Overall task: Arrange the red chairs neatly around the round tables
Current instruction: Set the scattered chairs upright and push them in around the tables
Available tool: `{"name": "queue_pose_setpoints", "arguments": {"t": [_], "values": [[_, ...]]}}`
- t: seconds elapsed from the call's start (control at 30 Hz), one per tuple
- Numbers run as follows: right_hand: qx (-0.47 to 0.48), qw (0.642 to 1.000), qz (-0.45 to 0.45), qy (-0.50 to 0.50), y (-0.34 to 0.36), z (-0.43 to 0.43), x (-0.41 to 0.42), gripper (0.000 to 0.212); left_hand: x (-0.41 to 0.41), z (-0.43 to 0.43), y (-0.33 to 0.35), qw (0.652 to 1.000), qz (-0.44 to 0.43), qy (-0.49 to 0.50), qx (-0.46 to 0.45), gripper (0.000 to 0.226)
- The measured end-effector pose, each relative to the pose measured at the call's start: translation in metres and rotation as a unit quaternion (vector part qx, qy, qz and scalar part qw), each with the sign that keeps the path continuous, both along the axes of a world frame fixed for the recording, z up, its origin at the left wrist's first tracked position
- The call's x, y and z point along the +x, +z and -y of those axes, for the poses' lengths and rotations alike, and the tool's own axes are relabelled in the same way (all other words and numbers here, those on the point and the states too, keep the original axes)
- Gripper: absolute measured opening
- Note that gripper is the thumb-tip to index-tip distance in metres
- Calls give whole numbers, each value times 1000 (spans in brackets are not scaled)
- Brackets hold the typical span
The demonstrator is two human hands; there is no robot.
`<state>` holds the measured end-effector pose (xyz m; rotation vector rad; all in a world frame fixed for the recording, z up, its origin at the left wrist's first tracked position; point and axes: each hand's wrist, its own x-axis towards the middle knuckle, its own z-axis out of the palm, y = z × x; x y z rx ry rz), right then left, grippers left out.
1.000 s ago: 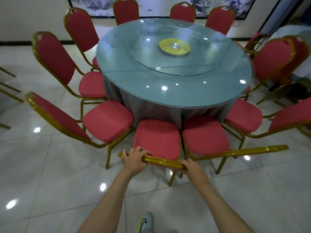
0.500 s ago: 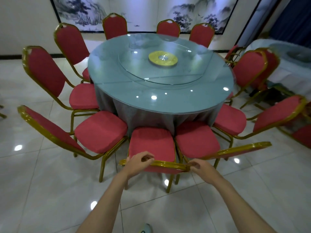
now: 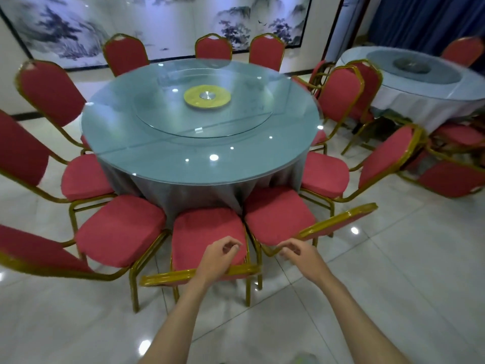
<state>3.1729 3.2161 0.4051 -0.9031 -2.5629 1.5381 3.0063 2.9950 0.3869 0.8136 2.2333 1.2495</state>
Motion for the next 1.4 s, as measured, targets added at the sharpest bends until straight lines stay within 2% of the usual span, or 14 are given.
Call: {"name": "queue_pose_setpoints", "arguments": {"t": [0.27,0.6,0.83,0.97,1.07,1.13,1.2,1.27,1.33,1.4], "values": [[-81,993,-50,-63,4,-108,49,18,43,-119,12,1000,4,5,5,19],[-67,991,-62,-101,15,-256,127,19,100,-275,18,998,-11,-68,-3,12],[-50,994,-59,-83,13,-311,120,19,104,-333,1,994,-43,-89,-46,31],[-23,998,-48,-29,4,-341,95,20,99,-362,-13,992,-41,-86,-87,39],[4,998,6,57,-13,-366,73,30,94,-380,-30,987,-33,-95,-127,41],[80,987,59,127,-30,-384,59,37,90,-393,-41,982,-41,-99,-157,40],[149,968,88,180,-46,-401,47,35,88,-405,-50,978,-49,-82,-184,37],[179,957,96,209,-55,-412,38,26,88,-408,-50,974,-53,-77,-205,41],[195,946,95,242,-59,-422,30,21,90,-412,-48,971,-56,-77,-221,54],[211,935,89,271,-64,-431,24,21,93,-415,-43,968,-68,-59,-233,51]]}}
